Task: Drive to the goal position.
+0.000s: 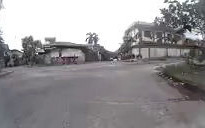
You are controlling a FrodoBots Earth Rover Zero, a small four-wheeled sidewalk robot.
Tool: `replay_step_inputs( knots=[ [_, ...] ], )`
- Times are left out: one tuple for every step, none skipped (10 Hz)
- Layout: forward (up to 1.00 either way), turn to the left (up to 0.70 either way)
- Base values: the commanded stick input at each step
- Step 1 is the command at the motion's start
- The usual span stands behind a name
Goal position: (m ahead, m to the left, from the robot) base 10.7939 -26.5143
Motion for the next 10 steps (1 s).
replay_step_inputs(
  knots=[
    [1.0, 0.03],
    [1.0, 0.03],
    [1.0, 0.03],
    [1.0, 0.03],
    [1.0, 0.03],
    [1.0, 0.03],
    [1.0, 0.03],
    [1.0, 0.03],
    [1.0, 0.03],
    [1.0, -0.37]
  ],
)
